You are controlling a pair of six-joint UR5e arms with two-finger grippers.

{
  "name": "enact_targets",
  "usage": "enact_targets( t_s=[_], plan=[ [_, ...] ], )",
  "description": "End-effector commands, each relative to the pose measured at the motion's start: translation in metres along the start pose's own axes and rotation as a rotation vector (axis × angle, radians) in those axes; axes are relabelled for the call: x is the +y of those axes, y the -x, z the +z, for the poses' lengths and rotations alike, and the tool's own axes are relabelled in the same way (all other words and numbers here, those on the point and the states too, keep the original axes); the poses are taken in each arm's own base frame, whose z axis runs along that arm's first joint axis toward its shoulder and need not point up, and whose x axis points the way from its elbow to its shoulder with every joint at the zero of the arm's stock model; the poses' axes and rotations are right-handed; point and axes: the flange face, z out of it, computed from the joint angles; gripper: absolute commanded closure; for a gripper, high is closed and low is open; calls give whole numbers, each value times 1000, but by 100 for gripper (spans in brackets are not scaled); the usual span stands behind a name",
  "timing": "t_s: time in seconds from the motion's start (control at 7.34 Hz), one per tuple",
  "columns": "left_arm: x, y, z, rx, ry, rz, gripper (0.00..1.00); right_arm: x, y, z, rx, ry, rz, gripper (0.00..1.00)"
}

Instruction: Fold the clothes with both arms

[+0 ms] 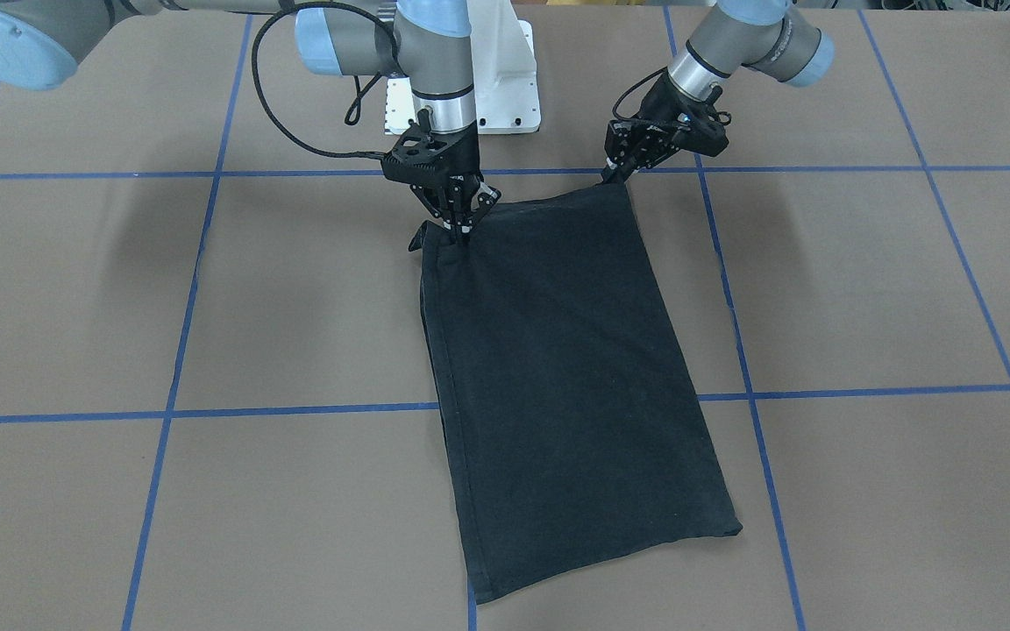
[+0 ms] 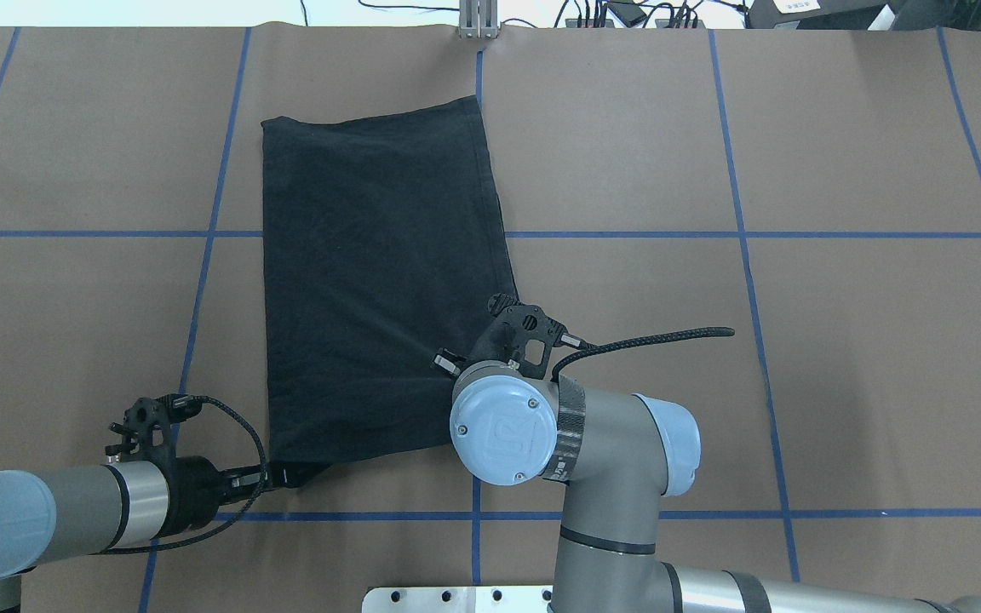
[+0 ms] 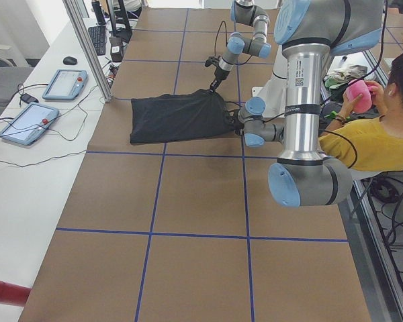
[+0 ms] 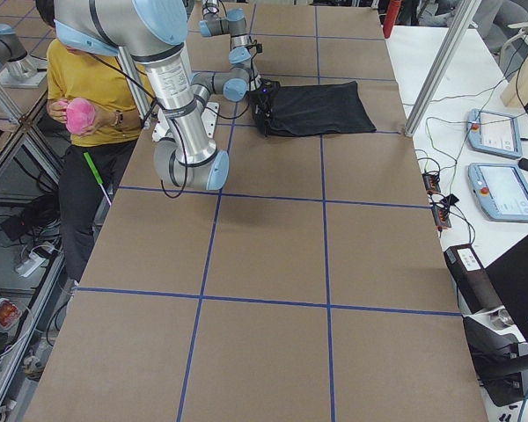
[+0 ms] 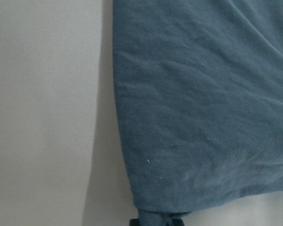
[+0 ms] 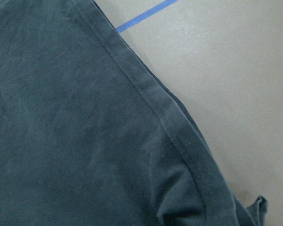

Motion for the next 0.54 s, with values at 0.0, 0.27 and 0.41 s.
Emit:
enact_targets(
  t_s=[0.0, 0.27, 0.41],
  plan=[
    [0, 1, 0, -1, 0, 0, 100, 0, -1, 1, 1, 0, -4, 100],
    [1, -12, -9, 29, 4, 1, 100, 3, -11, 4, 14, 5, -15, 100],
    [2, -27, -24, 66, 13, 1, 100, 17, -28, -5, 8, 30, -31, 100]
  ],
)
